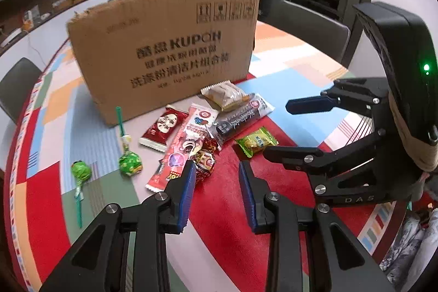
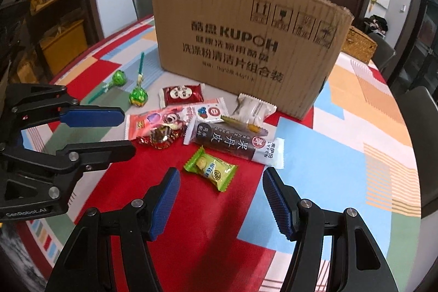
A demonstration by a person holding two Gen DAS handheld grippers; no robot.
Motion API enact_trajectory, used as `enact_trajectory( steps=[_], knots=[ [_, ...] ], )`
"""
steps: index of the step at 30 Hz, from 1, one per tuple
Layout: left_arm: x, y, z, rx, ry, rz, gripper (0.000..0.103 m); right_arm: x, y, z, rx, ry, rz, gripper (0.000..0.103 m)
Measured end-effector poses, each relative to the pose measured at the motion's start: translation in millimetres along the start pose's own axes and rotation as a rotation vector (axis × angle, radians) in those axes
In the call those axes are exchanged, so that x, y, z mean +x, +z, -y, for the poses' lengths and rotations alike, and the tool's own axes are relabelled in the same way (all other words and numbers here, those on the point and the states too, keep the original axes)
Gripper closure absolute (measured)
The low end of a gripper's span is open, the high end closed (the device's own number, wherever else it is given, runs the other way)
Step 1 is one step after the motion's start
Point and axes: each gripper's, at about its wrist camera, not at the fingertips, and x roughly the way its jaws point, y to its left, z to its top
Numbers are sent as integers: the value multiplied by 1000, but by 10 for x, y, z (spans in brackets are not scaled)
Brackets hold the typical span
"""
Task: Organize snacks
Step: 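Move both tools back toward the remaining candies on the table, then grasp the red-gold wrapped candy with the left tool while the right tool grasps the green-yellow candy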
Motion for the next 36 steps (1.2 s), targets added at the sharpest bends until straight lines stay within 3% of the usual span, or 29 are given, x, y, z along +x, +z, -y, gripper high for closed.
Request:
enact_trajectory(
  steps=[10,23,36],
  knots=[
    [350,49,-115,-19,-38,-71,83,280,60,60,-61,13,-88,40],
    [475,166,-120,3,-31,-92,82,444,123,62,-83,84,-112,40],
    [617,201,-180,-71,-44,-97,76,427,48,124,-16,107,-96,62]
  ],
)
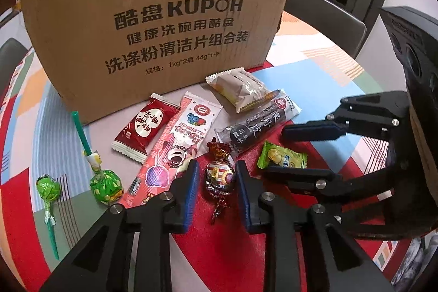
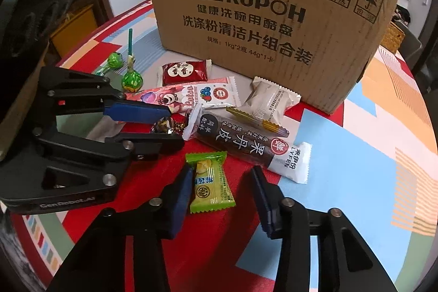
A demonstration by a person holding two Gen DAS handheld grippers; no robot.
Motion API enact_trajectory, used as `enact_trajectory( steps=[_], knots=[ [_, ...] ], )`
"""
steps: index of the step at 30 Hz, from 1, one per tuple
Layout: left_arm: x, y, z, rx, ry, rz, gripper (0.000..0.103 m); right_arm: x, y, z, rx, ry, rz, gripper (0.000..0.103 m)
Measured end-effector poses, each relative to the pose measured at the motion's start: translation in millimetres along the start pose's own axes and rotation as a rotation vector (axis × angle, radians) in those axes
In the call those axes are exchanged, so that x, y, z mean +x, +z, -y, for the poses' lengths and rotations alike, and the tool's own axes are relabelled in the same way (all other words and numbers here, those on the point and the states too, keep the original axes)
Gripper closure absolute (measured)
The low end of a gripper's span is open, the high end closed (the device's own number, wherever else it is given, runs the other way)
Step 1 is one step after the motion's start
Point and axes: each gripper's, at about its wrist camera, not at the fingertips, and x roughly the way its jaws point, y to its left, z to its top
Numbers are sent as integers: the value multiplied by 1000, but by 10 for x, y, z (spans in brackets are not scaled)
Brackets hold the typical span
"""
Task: Organize snacks
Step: 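Grasp the red-gold wrapped candy with the left tool while the right tool grasps the green-yellow candy, then lift both candies and carry them over the open box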
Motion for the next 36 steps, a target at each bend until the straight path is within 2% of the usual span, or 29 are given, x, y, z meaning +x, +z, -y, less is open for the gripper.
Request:
enact_trajectory(
  steps=[2,6,18,28,36],
  knots=[
    [-22,-18,-10,-12,-1,4,81,-8,0,-4,6,-1,5,67],
    [-113,-61,-11,-40,30,25,81,-9,7,-10,24,4,12,77],
    [-409,-103,30,-105,72,77,81,-171,-18,23,120,13,61,79],
    [-857,52,23,-111,105,179,81,-593,123,-36,131,-40,185,79],
    [-1232,315,-15,-101,149,279,81,-927,401,-60,120,-65,301,79]
  ],
)
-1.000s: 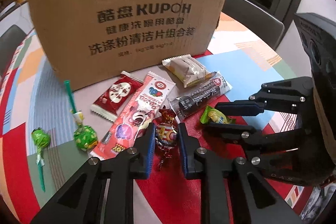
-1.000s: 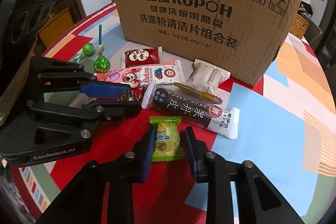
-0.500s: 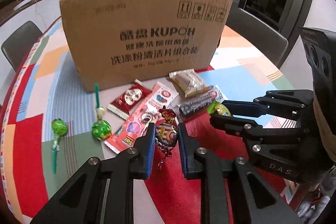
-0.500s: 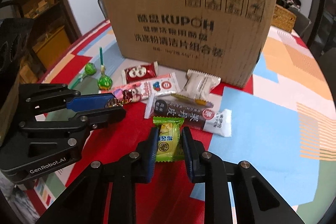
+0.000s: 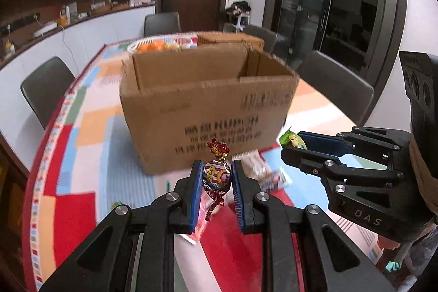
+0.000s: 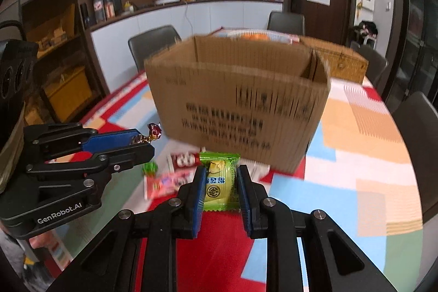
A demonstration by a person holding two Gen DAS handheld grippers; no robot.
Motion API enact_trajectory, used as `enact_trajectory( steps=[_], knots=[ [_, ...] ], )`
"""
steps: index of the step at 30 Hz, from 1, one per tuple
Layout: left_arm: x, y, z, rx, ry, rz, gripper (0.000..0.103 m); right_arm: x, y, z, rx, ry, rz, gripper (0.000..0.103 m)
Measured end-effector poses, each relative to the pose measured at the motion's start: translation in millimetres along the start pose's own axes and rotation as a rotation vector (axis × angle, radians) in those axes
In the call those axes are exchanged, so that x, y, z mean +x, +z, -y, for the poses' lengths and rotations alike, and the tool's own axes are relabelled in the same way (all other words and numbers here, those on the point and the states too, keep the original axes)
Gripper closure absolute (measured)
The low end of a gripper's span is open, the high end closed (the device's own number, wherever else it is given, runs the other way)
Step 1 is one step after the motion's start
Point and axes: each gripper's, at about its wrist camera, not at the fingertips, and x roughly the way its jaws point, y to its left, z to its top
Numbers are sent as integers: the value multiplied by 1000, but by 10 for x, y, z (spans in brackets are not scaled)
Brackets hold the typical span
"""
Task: Organize snacks
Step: 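Lift both candies and carry them over the open box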
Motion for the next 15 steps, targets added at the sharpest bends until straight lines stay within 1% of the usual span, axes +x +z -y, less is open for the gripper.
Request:
enact_trajectory(
  steps=[8,15],
  knots=[
    [-212,422,-62,-6,18,95,81,-161,389,-37,-5,5,104,79],
    [-306,728,-135,-3,44,143,81,-254,732,-55,-11,18,172,79]
  ],
)
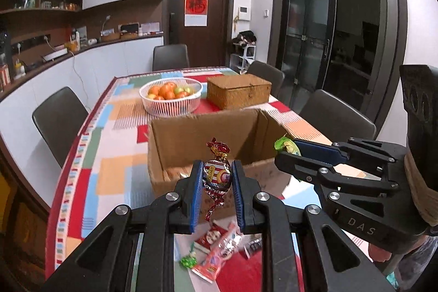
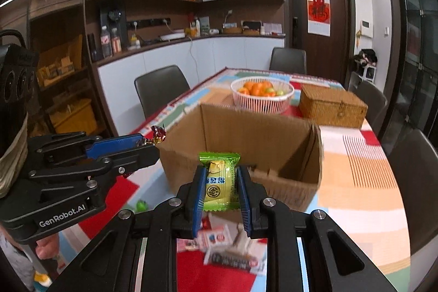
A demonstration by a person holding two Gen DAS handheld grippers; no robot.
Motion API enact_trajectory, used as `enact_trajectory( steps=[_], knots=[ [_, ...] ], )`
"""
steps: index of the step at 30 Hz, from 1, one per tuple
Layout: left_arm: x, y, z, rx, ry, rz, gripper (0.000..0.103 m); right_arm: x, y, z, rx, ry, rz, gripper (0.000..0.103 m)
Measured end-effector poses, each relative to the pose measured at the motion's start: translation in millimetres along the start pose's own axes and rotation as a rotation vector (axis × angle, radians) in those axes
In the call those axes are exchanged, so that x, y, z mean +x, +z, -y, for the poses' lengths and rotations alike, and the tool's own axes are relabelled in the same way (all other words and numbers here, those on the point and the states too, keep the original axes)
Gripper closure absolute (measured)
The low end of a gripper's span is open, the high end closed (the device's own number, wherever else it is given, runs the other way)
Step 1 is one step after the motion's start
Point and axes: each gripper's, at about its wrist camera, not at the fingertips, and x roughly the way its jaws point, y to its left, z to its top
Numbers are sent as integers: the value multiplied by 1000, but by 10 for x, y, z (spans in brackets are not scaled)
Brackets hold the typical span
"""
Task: Organize snacks
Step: 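Lift both candies and carry them over the open box, then open both tools to drop the candies into the box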
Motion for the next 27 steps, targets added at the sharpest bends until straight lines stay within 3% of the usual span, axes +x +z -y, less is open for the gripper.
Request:
enact_trajectory(
  steps=[6,12,22,23,25,27],
  knots=[
    [88,205,-83,-15,13,-1,81,68,283,17,-39,-2,17,79],
    [283,411,-179,-21,20,-32,81,270,491,140,-21,-15,-19,79],
    [681,524,-196,-30,39,-112,81,641,578,430,45,-38,-95,79],
    [710,541,-196,-30,46,-117,75,672,579,458,55,-44,-100,79],
    [769,565,-196,-36,66,-133,58,717,582,505,79,-57,-108,70],
    [768,562,-189,-35,84,-129,57,770,591,565,111,-54,-123,54]
  ],
)
